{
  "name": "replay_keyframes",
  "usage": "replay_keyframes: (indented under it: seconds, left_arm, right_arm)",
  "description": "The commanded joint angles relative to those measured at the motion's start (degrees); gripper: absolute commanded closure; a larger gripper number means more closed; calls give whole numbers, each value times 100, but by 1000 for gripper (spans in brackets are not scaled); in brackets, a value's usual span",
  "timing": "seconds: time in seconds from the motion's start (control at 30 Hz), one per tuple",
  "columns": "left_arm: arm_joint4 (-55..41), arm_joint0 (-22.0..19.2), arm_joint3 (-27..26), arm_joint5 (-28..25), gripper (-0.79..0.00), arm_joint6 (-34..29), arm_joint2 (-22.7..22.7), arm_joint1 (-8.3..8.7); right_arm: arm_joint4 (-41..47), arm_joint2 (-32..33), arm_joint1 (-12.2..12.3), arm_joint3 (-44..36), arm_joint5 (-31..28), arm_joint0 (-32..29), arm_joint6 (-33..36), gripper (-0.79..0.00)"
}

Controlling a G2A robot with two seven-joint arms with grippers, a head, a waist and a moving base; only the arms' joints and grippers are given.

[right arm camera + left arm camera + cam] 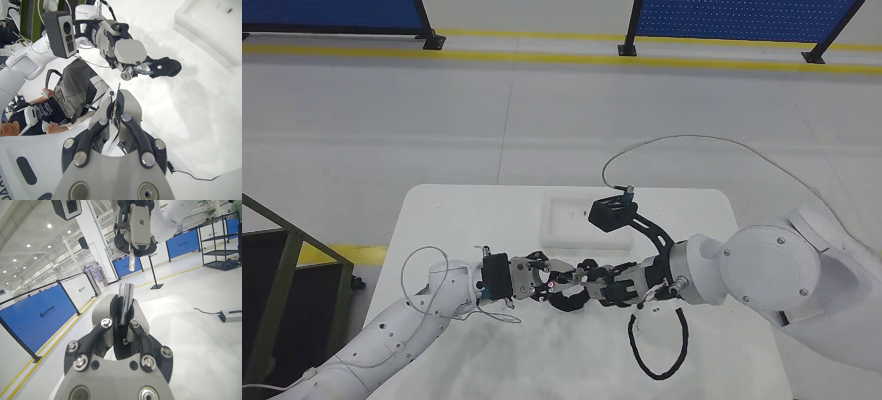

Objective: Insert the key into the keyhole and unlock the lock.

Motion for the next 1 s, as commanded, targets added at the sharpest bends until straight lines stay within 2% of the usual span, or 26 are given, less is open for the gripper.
replay_keyframes:
  seconds: [0.0, 0.43, 0.97]
  left_arm:
    - [51, 11, 28, -13, 0, 26, -30, -24]
    - [266, 67, 99, -358, 0, 55, -127, -184]
    - [469, 77, 207, -677, 0, 103, -226, -368]
  right_arm:
    - [84, -227, 80, -15, 5, 209, -5, 0]
    - [513, -1511, 326, -10, 269, 1531, -270, 0]
    - [783, -2737, 320, 13, 421, 2837, -422, 0]
